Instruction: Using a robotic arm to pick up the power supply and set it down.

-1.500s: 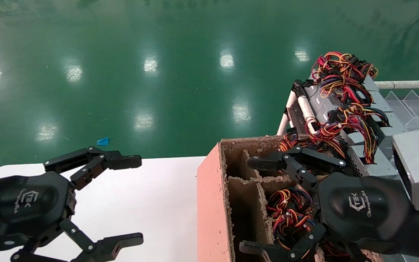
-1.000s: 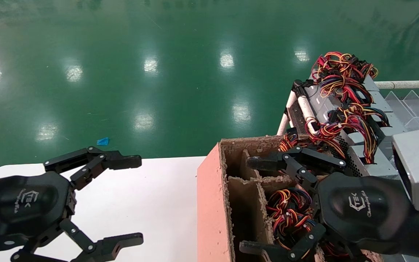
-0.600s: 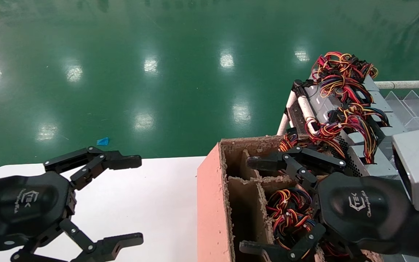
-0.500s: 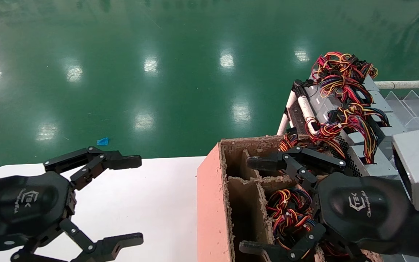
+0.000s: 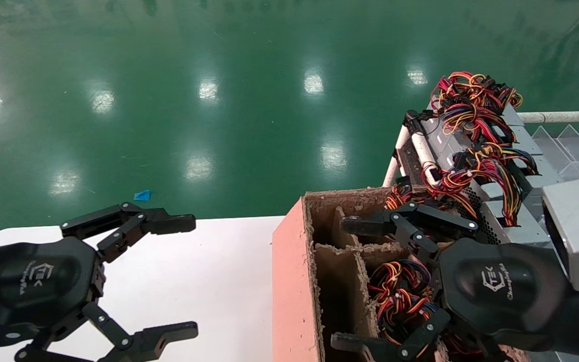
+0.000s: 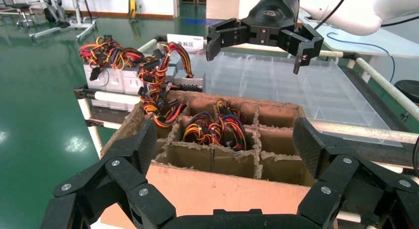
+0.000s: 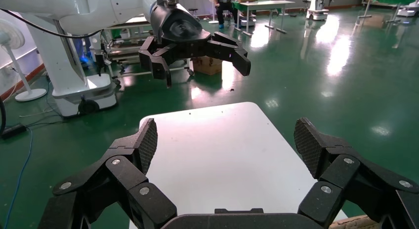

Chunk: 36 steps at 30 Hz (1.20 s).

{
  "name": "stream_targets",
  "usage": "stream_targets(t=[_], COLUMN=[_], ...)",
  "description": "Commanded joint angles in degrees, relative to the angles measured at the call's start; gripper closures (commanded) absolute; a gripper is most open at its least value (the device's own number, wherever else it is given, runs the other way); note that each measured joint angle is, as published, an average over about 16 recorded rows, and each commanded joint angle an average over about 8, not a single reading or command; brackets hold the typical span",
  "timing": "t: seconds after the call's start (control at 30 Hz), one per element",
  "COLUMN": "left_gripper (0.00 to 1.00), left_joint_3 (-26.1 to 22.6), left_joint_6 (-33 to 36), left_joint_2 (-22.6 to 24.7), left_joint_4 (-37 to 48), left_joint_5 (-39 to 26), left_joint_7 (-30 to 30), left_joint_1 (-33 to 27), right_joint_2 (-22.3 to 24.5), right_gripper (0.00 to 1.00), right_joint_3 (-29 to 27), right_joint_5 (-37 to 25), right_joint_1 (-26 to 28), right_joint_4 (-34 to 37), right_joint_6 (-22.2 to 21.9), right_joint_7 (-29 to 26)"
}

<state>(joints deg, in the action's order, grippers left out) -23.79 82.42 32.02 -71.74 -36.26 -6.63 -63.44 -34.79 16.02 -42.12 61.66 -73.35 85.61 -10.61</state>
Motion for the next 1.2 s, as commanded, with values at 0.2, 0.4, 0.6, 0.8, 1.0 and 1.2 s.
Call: stream_targets(t=[0.2, 0.4, 0.6, 0.8, 1.0, 1.2], left_gripper=[1.00, 1.00, 1.00, 1.00, 1.00, 1.00], left_joint_3=[0.0, 0.0, 0.0, 0.0, 0.0, 0.0], left_joint_6=[0.0, 0.0, 0.0, 0.0, 0.0, 0.0], left_joint_2=[0.0, 0.0, 0.0, 0.0, 0.0, 0.0], left_joint_4=[0.0, 0.0, 0.0, 0.0, 0.0, 0.0], left_joint_5=[0.0, 0.0, 0.0, 0.0, 0.0, 0.0], left_joint_7=[0.0, 0.0, 0.0, 0.0, 0.0, 0.0], left_joint_1=[0.0, 0.0, 0.0, 0.0, 0.0, 0.0], right_joint_2=[1.8, 7.0, 9.8, 9.4, 8.8, 8.1], right_gripper=[0.00, 0.00, 0.00, 0.20, 0.92, 1.00], right_joint_3=[0.2, 1.5, 4.4, 6.5, 7.0, 7.6], right_joint_5=[-2.5, -10.5, -18.1, -22.3, -23.0, -23.2], right_joint_1=[0.6, 3.2, 5.1, 4.9, 4.1, 2.4], right_joint_4=[-0.2, -1.1, -2.0, -0.6, 1.2, 2.6], right_joint_6=[-0.6, -1.6, -1.2, -1.9, -2.2, -2.8], right_joint_7=[-0.1, -2.8, -7.1, -9.2, -9.0, -8.0])
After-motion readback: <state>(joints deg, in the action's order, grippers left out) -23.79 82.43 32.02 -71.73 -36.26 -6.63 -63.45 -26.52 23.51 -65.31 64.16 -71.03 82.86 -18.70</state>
